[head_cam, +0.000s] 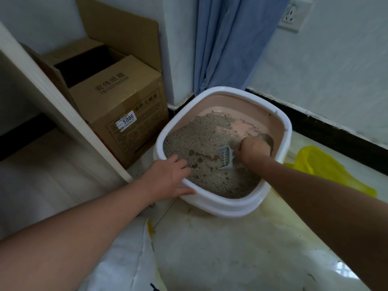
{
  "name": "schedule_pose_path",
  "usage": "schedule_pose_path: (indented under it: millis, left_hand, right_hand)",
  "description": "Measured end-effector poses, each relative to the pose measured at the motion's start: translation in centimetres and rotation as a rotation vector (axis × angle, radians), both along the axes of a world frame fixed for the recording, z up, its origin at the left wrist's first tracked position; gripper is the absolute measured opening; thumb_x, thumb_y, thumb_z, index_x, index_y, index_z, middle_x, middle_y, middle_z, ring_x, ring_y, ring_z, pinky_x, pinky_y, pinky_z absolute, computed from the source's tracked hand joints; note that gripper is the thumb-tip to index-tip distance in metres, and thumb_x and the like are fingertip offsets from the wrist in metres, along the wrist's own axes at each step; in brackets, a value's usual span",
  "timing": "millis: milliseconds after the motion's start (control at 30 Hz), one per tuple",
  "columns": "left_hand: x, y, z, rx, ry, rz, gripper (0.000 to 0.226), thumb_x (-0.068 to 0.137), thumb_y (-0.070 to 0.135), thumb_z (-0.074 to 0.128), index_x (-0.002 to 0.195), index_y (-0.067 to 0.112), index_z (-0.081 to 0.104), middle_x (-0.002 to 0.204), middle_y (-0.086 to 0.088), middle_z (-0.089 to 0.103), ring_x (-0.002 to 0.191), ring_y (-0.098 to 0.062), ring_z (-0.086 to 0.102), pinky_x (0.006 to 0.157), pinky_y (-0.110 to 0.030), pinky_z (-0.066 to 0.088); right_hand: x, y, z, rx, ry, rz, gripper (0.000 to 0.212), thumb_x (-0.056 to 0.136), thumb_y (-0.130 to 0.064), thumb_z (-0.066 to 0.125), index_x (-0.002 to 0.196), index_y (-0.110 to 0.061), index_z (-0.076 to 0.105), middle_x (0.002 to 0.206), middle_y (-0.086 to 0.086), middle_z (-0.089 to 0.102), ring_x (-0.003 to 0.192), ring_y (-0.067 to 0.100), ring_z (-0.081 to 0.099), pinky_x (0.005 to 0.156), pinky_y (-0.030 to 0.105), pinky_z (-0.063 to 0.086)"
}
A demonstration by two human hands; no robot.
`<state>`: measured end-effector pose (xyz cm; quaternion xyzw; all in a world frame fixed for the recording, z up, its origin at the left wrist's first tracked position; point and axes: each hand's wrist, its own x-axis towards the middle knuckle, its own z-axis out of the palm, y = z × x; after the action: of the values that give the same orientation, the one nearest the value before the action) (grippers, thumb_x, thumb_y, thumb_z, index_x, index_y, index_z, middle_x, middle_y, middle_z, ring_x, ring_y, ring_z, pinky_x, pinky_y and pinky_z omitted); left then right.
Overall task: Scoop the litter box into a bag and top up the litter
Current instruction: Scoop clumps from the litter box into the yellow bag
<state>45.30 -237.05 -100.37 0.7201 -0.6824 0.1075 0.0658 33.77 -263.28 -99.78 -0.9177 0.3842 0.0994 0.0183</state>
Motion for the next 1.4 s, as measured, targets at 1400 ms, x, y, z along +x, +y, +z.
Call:
schedule_pose_path:
  millis: [1400]
  left_hand:
    - [-0.1,0.1,0.1,0.077,0.04,0.049,0.055,0.081,0.07,0.052,0.087,0.017,0.064,0.09,0.001,0.059,0.087,-0.019,0.051,0.053,-0.032,0.046]
  right_hand:
    - [1.0,3.1,-1.1,0.081,-0.187,0.069,0.037,0.097,-0.032,0.04,0.072,-0.016,0.062,0.068,0.003,0.063,0.059,0.022,0.058,0.052,0.025,0.041]
